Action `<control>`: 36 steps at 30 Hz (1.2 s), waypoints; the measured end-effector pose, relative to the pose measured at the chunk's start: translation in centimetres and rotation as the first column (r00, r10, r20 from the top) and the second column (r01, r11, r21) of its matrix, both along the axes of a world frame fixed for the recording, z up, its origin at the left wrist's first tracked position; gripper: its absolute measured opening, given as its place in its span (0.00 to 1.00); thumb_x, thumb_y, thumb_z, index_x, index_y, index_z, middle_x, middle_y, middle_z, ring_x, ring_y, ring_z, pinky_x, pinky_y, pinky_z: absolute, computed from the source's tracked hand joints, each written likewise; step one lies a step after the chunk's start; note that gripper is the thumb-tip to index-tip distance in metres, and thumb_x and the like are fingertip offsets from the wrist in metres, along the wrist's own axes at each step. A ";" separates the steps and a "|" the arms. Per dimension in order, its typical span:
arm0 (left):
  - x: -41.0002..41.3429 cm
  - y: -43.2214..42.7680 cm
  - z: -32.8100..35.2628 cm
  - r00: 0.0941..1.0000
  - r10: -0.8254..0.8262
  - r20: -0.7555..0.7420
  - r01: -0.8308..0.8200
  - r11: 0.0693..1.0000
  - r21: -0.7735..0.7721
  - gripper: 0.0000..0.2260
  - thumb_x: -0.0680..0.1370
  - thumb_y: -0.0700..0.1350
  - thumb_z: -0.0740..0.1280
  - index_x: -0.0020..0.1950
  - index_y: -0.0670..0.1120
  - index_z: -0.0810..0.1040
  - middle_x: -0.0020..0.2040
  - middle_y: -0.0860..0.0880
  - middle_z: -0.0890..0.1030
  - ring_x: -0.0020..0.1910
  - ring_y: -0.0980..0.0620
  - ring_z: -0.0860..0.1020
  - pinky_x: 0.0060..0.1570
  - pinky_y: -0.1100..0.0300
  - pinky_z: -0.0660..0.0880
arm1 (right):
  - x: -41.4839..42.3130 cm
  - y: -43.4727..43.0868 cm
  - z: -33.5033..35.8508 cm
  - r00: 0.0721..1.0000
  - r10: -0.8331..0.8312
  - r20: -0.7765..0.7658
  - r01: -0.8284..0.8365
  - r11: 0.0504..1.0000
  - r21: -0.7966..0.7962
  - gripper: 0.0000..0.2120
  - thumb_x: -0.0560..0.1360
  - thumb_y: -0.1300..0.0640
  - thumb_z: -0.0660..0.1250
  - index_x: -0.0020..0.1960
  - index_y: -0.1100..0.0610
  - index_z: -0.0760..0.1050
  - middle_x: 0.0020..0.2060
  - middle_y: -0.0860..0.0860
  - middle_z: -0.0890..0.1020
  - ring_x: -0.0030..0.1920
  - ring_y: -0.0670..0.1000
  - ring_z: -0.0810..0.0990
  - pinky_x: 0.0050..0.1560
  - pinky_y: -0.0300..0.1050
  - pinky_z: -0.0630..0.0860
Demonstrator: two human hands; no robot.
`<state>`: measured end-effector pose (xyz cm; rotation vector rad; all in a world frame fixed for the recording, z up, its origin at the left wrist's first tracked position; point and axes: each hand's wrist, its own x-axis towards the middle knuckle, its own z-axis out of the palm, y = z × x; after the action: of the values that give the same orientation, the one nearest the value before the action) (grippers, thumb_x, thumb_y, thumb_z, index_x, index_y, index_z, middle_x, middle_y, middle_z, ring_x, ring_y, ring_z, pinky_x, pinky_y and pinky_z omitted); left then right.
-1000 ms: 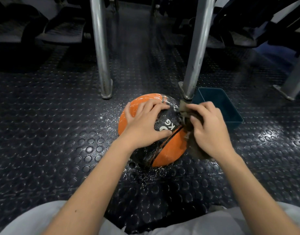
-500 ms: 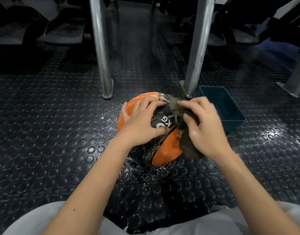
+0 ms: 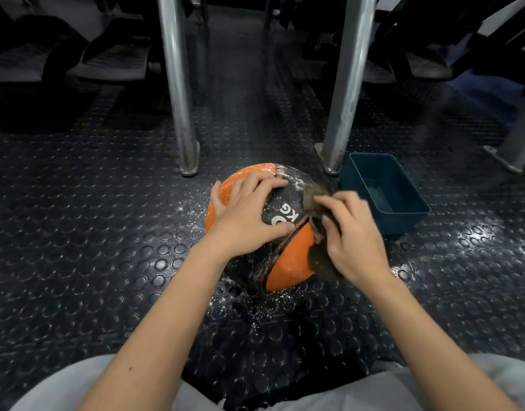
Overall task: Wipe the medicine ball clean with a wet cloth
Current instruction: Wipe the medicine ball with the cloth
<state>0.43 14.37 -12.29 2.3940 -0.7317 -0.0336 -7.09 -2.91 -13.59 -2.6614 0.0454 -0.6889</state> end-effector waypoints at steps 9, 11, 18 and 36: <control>0.2 0.2 0.1 1.000 0.007 -0.014 -0.007 1.000 -0.001 0.29 0.70 0.59 0.70 0.69 0.61 0.64 0.66 0.61 0.61 0.69 0.62 0.53 0.71 0.45 0.35 | 0.0 0.5 1.8 0.987 -0.004 0.158 -0.014 0.993 0.114 0.18 0.75 0.63 0.66 0.64 0.59 0.74 0.54 0.54 0.69 0.49 0.43 0.68 0.48 0.32 0.68; 0.2 0.3 0.1 1.000 0.011 -0.015 -0.011 1.000 -0.006 0.29 0.70 0.59 0.70 0.68 0.61 0.65 0.66 0.61 0.62 0.69 0.61 0.53 0.71 0.45 0.36 | 0.1 1.1 1.5 0.991 0.108 0.076 -0.117 0.985 0.124 0.17 0.74 0.64 0.68 0.62 0.58 0.75 0.53 0.52 0.74 0.51 0.46 0.72 0.54 0.39 0.71; 0.0 -0.1 0.0 0.999 -0.032 -0.006 0.032 0.999 -0.011 0.29 0.70 0.59 0.70 0.68 0.62 0.64 0.60 0.65 0.59 0.67 0.65 0.52 0.70 0.46 0.34 | -0.4 -1.3 2.7 0.946 -0.237 -0.222 0.232 0.971 -0.048 0.15 0.77 0.59 0.64 0.63 0.53 0.75 0.54 0.50 0.74 0.55 0.54 0.74 0.51 0.47 0.70; -0.8 -0.9 0.0 0.996 -0.088 0.016 0.088 0.996 0.006 0.29 0.70 0.57 0.71 0.69 0.62 0.64 0.66 0.63 0.62 0.69 0.63 0.54 0.68 0.48 0.32 | -0.5 0.8 3.1 0.969 0.161 -0.186 -0.129 0.976 0.173 0.13 0.73 0.64 0.68 0.56 0.54 0.78 0.47 0.46 0.73 0.53 0.50 0.74 0.56 0.44 0.69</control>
<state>-0.37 13.48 -12.31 2.3681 -0.8449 -0.0517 -7.56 -2.11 -10.47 -2.5384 -0.0384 -0.3543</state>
